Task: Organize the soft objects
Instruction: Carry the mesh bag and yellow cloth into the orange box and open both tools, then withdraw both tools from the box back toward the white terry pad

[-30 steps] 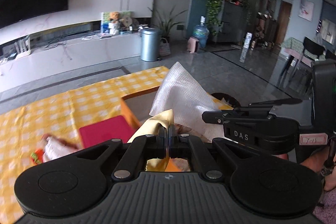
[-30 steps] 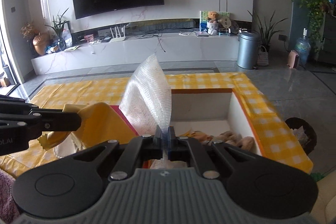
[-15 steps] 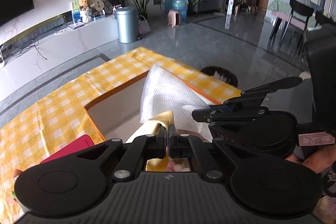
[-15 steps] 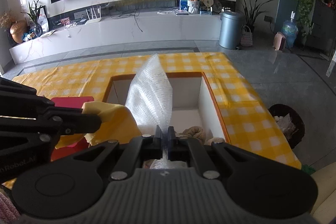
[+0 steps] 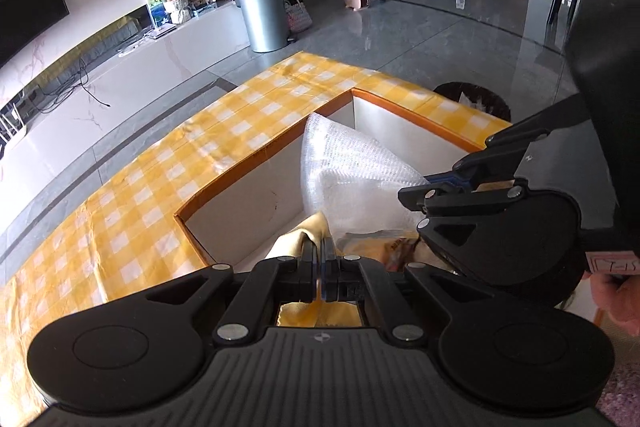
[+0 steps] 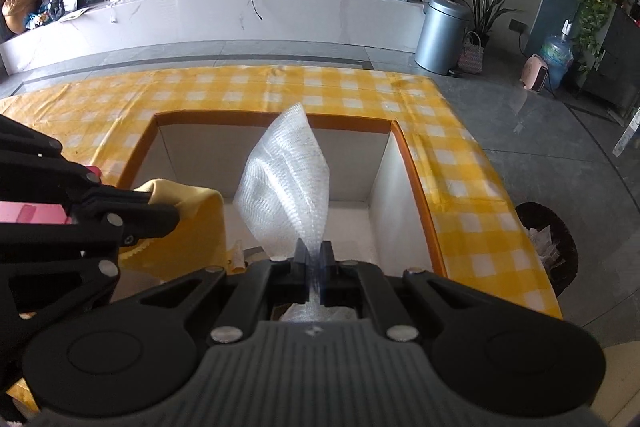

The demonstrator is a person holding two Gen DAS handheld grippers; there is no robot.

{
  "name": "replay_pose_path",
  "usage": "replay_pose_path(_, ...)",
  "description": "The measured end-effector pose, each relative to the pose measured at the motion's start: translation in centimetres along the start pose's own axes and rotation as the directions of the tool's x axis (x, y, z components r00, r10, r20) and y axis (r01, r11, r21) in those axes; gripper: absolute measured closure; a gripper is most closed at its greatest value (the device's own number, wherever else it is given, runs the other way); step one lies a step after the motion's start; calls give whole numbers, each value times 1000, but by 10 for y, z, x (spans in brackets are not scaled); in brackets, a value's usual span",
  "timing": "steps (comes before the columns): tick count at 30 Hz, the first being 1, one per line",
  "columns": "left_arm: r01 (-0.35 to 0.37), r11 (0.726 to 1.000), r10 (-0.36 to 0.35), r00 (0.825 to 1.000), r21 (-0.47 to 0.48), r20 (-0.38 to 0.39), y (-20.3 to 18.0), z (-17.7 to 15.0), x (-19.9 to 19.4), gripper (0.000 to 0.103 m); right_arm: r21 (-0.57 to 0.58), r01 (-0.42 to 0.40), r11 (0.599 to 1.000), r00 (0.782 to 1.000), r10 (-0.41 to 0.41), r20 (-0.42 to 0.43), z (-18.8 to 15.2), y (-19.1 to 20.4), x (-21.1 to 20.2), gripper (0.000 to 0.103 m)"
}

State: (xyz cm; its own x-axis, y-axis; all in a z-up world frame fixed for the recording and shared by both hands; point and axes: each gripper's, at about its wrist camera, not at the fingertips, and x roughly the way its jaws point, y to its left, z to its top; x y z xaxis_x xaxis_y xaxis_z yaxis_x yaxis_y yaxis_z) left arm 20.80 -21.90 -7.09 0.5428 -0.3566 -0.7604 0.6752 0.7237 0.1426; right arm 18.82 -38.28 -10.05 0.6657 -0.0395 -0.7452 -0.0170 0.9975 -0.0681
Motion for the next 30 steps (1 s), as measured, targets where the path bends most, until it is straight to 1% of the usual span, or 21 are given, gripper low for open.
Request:
replay_pose_path(5, 6, 1000, -5, 999, 14, -45, 1, -1, 18, 102, -21, 24, 999, 998, -26, -59, 0, -5, 19, 100)
replay_pose_path(8, 8, 1000, -7, 998, 18, -61, 1, -3, 23, 101, -35, 23, 999, 995, -26, -93, -2, -6, 29, 94)
replay_pose_path(11, 9, 1000, -8, 997, 18, -73, 1, -3, 25, 99, -48, 32, 998, 994, -36, -104, -4, -6, 30, 93)
replay_pose_path(12, 7, 1000, -6, 997, 16, -75, 2, -3, 24, 96, -49, 31, 998, 994, -36, -106, -4, -6, 30, 91)
replay_pose_path(14, 6, 1000, -5, 997, 8, -77, 4, -1, 22, 95, -52, 36, 998, 993, -42, -111, -4, -5, 27, 80)
replay_pose_path(15, 7, 1000, -7, 997, 3, -79, 5, -1, 20, 92, -53, 40, 998, 993, -46, -111, -3, -5, 26, 73)
replay_pose_path(16, 12, 1000, -12, 997, -1, -82, 5, 0, 18, 89, -54, 40, 998, 993, -45, -111, -2, -5, 24, 68)
replay_pose_path(18, 24, 1000, -26, 995, -14, -94, 7, 1, 14, 67, -56, 32, 998, 992, -38, -120, -1, -4, 20, 64)
replay_pose_path(19, 31, 999, -33, 995, -19, -95, 8, 2, 11, 64, -55, 29, 998, 992, -36, -125, 0, -4, 18, 60)
replay_pose_path(20, 40, 999, -41, 994, -20, -97, 8, 3, 8, 61, -53, 28, 998, 991, -35, -133, 1, -5, 17, 57)
replay_pose_path(22, 45, 999, -47, 994, -20, -102, 9, 4, 1, 59, -50, 29, 998, 988, -37, -147, 3, -6, 13, 45)
replay_pose_path(24, 43, 999, -45, 993, -21, -105, 9, 6, -7, 54, -54, 29, 998, 987, -37, -159, 5, -6, 7, 42)
replay_pose_path(27, 63, 997, -66, 991, -37, -112, 11, 7, -20, 49, -39, 35, 999, 985, -41, -167, 8, -8, -5, 38)
replay_pose_path(30, 76, 996, -81, 992, -55, -101, 13, 7, -37, 47, -12, 42, 999, 987, -43, -157, 12, -10, -22, 35)
